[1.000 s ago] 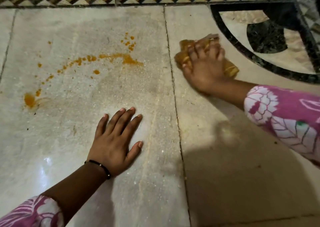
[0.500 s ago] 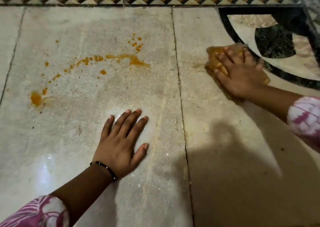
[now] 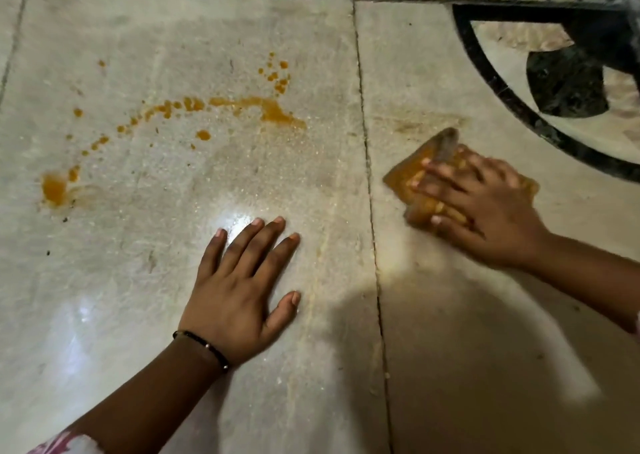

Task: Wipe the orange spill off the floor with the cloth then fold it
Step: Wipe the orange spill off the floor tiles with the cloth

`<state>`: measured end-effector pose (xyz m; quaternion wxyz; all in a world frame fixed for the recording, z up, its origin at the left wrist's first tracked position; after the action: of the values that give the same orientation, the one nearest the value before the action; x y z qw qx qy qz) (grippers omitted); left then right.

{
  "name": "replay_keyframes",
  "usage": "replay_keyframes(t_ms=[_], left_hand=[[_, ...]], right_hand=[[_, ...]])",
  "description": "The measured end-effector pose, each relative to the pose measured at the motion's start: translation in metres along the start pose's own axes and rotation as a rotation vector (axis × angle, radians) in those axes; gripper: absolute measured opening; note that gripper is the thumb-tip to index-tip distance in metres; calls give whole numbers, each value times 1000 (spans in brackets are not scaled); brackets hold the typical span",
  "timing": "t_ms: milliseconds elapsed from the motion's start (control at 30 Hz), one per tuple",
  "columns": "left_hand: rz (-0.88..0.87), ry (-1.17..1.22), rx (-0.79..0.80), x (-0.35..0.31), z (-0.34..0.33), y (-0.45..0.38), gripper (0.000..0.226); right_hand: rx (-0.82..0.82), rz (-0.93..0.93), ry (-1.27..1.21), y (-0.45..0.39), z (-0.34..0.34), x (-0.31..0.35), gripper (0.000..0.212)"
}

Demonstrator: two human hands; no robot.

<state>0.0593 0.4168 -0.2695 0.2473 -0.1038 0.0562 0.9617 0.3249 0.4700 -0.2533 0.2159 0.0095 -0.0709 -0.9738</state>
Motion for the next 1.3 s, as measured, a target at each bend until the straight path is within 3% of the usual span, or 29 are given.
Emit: replay_keyframes(t_ms=[133, 233, 300, 400, 500, 567, 667, 767, 867, 933, 967, 1067, 1133, 1167, 1233, 1300], left_hand=[[2, 3, 15, -1, 1, 0, 64], [-3, -3, 22, -2, 2, 0, 63], [-4, -4, 19, -3, 3, 0, 62], [-2, 0, 19, -3, 3, 0, 62], [-6, 6, 19, -2, 1, 0, 62], [-5, 11, 31, -3, 1, 1, 62], [-7, 16, 44, -1, 2, -2, 62], [-8, -17, 63, 0, -3, 2, 63], [-189, -86, 154, 2, 1, 1, 72], [-415, -285, 233, 15, 24, 4, 78], [-443, -387, 293, 33, 43, 11, 81], [-342, -680, 572, 119, 83, 29, 83], [-275, -716, 633, 170, 108, 52, 82], [-299, -704, 608, 184, 116, 64, 82], [-341, -617, 394, 201, 129, 84, 80], [-340, -461, 246, 221, 118, 108, 72]], right_hand=[[-84, -290, -84, -55, 12, -56, 57], [-108, -409, -119, -99, 17, -48, 57], [-98, -336, -128, -105, 15, -12, 58], [-79, -57, -104, -66, 8, 59, 56], [-57, 145, -30, -11, 0, 71, 55], [-24, 41, -58, 4, -1, 40, 58], [-30, -272, -122, -19, 7, 0, 63], [32, -339, -103, -65, 6, 13, 65], [211, -210, -93, -94, -6, 53, 65], [341, -133, -56, -92, -9, 76, 67], [409, -84, -36, -89, -9, 92, 69], [558, 48, -32, -60, -14, 143, 83], [627, 200, -7, -35, -21, 198, 92], [657, 282, 24, -24, -21, 222, 89], [674, 392, 68, -17, -23, 238, 84], [545, 538, 172, -28, -8, 239, 79]])
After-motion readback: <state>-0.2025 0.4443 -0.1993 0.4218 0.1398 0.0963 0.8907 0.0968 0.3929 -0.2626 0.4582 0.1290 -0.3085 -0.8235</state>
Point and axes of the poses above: each hand's wrist, its own y-axis away from the middle knuckle, its own z-axis out of the back of the hand, x = y × z, the point moved 10 cm from there along -y, towards the middle knuckle, and after that the axes turned 2 degrees about z, right-handed, at the moved point
